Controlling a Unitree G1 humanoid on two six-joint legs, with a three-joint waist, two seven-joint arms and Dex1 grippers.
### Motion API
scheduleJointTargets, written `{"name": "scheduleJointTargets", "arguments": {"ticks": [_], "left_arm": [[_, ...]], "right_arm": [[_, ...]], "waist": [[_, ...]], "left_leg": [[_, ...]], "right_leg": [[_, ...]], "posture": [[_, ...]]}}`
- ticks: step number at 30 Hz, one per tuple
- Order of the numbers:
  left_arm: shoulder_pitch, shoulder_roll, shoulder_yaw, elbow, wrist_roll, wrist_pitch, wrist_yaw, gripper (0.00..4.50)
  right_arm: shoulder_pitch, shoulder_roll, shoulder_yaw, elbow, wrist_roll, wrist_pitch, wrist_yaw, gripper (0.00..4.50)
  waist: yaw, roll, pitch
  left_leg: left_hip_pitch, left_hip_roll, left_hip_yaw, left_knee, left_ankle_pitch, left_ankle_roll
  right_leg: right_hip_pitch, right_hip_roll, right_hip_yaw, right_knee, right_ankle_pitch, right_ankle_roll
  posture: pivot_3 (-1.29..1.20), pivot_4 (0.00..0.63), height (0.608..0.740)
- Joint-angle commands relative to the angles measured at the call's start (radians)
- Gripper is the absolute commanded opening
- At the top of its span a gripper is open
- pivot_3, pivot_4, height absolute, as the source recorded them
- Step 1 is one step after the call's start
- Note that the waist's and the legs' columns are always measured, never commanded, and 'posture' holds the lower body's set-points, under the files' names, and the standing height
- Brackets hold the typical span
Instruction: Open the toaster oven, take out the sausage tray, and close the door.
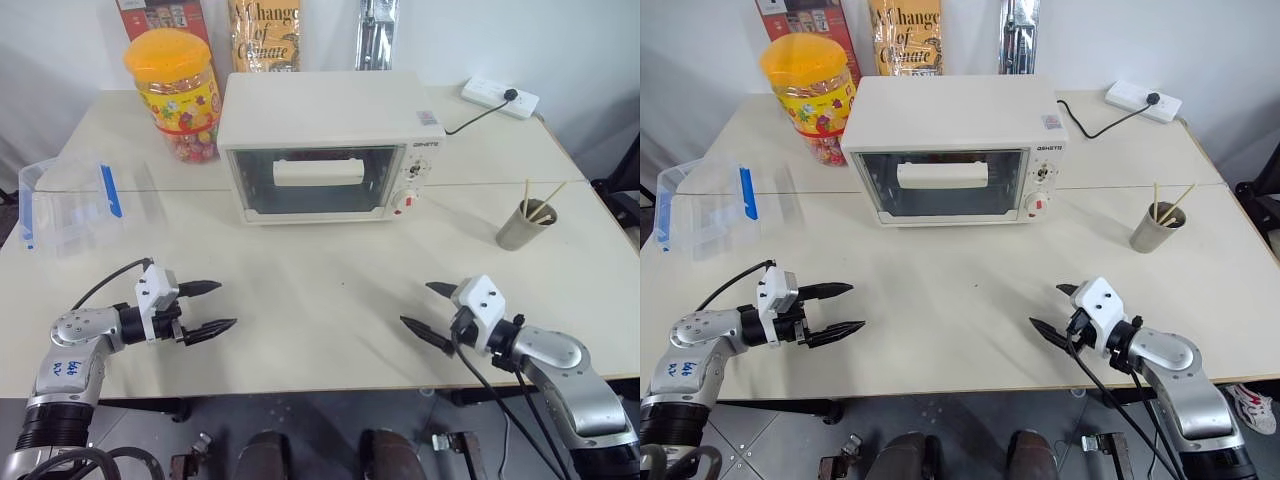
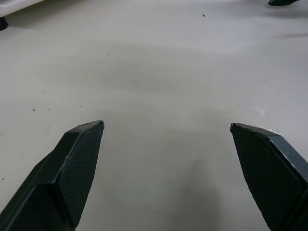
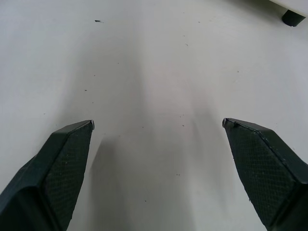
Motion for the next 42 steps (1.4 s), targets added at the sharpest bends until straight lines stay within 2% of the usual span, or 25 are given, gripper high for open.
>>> {"name": "scheduleJointTargets", "arguments": {"ticks": [1,3,7,14,23,28,35,42], "left_arm": [[-0.036,0.006,0.018,0.035,0.013,-0.050,0.025,4.47],[-0.058,-0.002,0.020,0.048,0.043,-0.029,0.103,4.47],[-0.063,-0.004,0.025,0.037,0.014,-0.035,0.092,4.47],[-0.083,-0.015,0.047,0.026,-0.030,0.000,0.104,4.47],[-0.076,-0.019,0.100,0.004,-0.096,0.011,0.089,4.47],[-0.071,-0.008,0.129,-0.017,-0.132,0.028,0.081,4.47],[-0.071,0.021,0.177,-0.026,-0.167,0.066,0.082,4.47],[-0.096,0.099,0.215,-0.002,-0.168,0.132,0.088,4.47]], "right_arm": [[-0.016,-0.011,-0.027,-0.027,0.010,-0.013,0.005,4.50],[-0.039,-0.011,-0.016,-0.022,0.011,-0.010,0.013,4.50],[-0.113,-0.004,0.007,0.000,0.020,0.005,0.036,4.50],[-0.377,0.059,0.065,0.132,0.052,0.066,0.084,4.50],[-0.737,0.151,0.146,0.417,0.012,-0.036,0.197,4.50],[-0.874,0.207,0.166,0.536,-0.004,-0.121,0.261,4.50],[-0.891,0.232,0.185,0.470,0.017,-0.107,0.351,4.50],[-0.772,0.182,0.231,0.282,0.020,-0.022,0.408,4.50]], "waist": [[0.001,0.000,0.000],[0.000,0.000,0.000],[-0.004,0.000,0.000],[-0.005,0.000,0.000],[-0.009,-0.001,0.001],[-0.028,-0.001,0.001],[-0.036,-0.001,0.002],[-0.040,-0.001,0.002]], "left_leg": [[0.000,0.000,0.000,0.000,0.000,0.000],[0.000,0.000,0.000,0.000,0.000,0.000],[0.000,0.000,0.000,0.000,0.000,0.000],[0.000,0.000,0.000,0.001,0.000,0.000],[-0.001,0.000,0.000,0.001,0.000,0.000],[-0.001,0.000,-0.001,0.001,0.000,0.000],[-0.001,0.000,-0.001,-0.001,0.000,-0.001],[-0.002,0.000,-0.001,-0.002,0.000,-0.001]], "right_leg": [[0.000,0.000,0.000,0.000,0.000,0.000],[0.000,0.000,0.000,0.000,0.000,0.000],[0.000,0.000,0.000,0.001,0.000,0.000],[0.000,0.000,0.000,0.001,0.000,0.000],[-0.001,0.000,-0.001,0.002,0.000,0.000],[-0.001,0.000,-0.002,0.003,0.000,0.000],[-0.002,0.000,-0.002,0.003,0.000,0.000],[-0.004,0.000,-0.002,0.003,0.000,0.000]], "posture": [[0.00,0.150,0.740],[0.00,0.150,0.740],[0.00,0.150,0.740],[0.00,0.150,0.740],[0.00,0.150,0.740],[0.00,0.150,0.740],[0.00,0.150,0.740],[0.00,0.150,0.740]]}}
